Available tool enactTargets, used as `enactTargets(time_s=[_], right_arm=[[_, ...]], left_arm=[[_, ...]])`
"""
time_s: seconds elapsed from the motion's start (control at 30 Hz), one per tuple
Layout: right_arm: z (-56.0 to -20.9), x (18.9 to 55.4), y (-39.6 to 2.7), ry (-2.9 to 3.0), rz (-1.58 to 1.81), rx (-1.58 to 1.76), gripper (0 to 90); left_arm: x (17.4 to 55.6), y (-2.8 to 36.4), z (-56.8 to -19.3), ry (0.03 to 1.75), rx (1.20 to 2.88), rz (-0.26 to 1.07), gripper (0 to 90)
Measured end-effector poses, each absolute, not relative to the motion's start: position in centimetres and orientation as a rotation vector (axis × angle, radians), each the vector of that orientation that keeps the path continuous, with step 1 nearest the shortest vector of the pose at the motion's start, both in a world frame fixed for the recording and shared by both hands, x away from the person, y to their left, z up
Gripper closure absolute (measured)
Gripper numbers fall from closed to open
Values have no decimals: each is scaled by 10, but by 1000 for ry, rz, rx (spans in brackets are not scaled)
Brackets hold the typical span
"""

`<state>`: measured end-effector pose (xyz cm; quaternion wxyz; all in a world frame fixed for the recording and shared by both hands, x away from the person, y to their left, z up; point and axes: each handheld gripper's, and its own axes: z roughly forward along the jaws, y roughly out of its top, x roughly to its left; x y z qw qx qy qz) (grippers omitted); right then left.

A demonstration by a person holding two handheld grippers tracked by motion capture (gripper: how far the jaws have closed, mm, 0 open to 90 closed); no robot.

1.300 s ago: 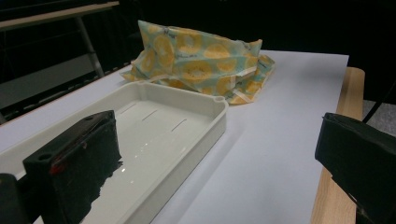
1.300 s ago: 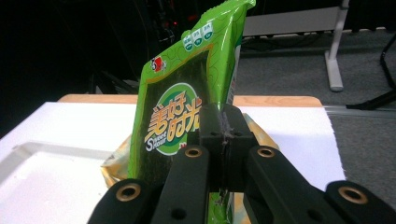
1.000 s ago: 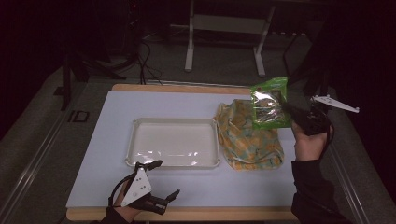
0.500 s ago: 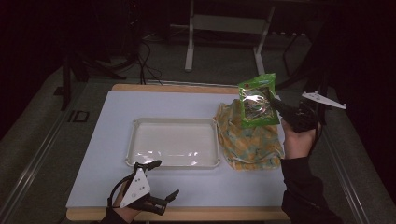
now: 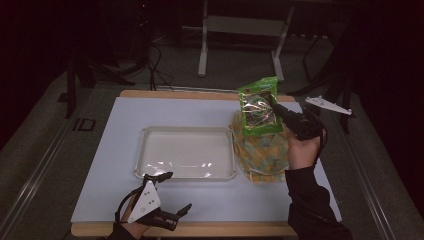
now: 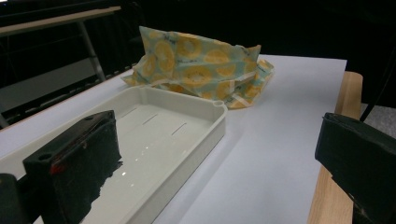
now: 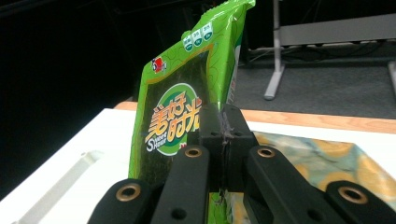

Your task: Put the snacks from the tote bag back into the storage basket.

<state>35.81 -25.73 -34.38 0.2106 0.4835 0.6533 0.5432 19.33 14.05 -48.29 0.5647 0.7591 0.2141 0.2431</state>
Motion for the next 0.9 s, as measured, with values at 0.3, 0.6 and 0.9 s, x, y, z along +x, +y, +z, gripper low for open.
enactTargets(time_s=[0.3,0.6,0.9], right_arm=[[-349,358,-235,1826,1555,1343,895],[-359,360,-214,1836,1606,1355,894],[-369,358,-195,1841,1641,1355,895]], left_arm=[[193,140,-482,501,1780,574,4],[189,139,-482,495,1780,581,4],[190,140,-482,497,1775,586,4]])
